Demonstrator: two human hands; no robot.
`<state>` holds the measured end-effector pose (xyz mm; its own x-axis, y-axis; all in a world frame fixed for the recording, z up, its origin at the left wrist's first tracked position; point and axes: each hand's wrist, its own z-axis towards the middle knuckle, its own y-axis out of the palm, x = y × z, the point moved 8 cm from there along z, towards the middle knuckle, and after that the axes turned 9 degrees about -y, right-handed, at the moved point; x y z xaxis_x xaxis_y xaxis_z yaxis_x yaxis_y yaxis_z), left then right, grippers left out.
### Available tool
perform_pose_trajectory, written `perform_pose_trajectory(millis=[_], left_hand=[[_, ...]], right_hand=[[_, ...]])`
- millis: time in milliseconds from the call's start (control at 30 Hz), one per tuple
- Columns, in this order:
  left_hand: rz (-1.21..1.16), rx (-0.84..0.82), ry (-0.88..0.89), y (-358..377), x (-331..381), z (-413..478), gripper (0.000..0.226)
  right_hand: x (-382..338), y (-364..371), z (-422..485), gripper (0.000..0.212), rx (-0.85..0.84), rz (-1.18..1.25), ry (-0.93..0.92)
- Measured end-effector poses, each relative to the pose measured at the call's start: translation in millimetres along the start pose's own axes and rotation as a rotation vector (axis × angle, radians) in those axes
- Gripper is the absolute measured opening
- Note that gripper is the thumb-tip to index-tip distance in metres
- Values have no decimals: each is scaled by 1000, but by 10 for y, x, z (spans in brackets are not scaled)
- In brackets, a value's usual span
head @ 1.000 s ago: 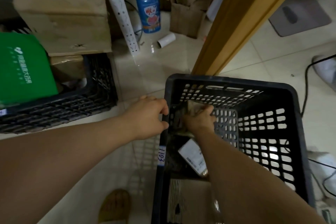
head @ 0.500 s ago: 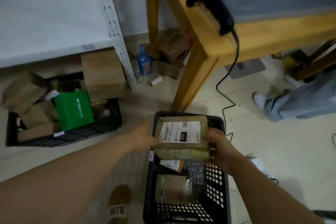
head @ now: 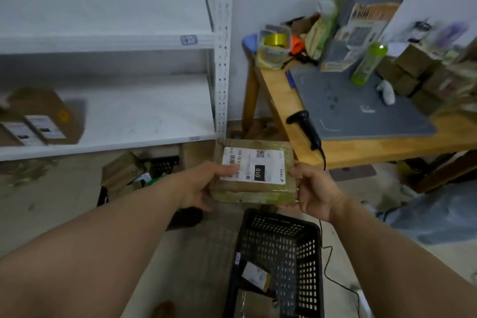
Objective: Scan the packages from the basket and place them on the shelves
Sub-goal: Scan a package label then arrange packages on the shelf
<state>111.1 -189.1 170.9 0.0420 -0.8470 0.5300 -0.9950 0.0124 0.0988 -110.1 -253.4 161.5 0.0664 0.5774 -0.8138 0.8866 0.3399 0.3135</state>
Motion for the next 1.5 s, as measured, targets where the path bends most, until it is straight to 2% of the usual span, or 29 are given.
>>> perform_pose_trajectory(millis=[67,233,300,433,567,633,733,767,833,933,967,1067,1200,1267,1333,1433,1500], left_hand=[[-22,11,72,-220,144,-182,63],[85,-18,181,-831,512,-454,93],[214,-19,180,-1062,609,-579,101],[385,-70,155,-1354,800,-834,101],[485,-88,197,-1612,911,-1026,101],[366,-37,272,-1822,955,-1089,106],[40,-4,346,-2199,918,-1014,131],[-41,-47,334,-2265,869,-952,135],[-98,-177,285,-2244,756,-839,123],[59,-294,253,-1934,640,-808,57],[79,-287,242,-1852,622,-779,47],[99,-236,219,-1693,641,-613,50],[148,-77,210,-1590,848,-267,43],[147,8,208,-1532,998,-49,44],[104,88,198,-1469,1157,199,60],[12,177,166,-1317,1402,564,97],[-30,237,166,-1178,1580,747,95]], right_hand=[[-100,240,18,67,-37,-89,-1],[-422,656,170,86,75,-323,-30],[-567,945,244,87,21,-405,-32],[-642,1739,440,111,-197,-508,7],[-586,2375,600,91,-315,-488,48],[-587,2533,688,91,-329,-448,30],[-612,2618,837,96,-288,-382,-30],[-613,2613,876,97,-262,-363,-47],[-603,2613,918,96,-236,-324,-68],[-555,2548,967,93,-224,-307,-55],[-547,2510,978,91,-219,-308,-51],[-558,2315,1015,86,-181,-322,-49],[-646,1969,1086,54,-104,-327,-33],[-703,1710,1173,44,-11,-349,-21],[-769,1383,1286,38,82,-395,-3],[-887,704,1494,26,291,-497,22],[-1004,225,1627,17,418,-569,17]])
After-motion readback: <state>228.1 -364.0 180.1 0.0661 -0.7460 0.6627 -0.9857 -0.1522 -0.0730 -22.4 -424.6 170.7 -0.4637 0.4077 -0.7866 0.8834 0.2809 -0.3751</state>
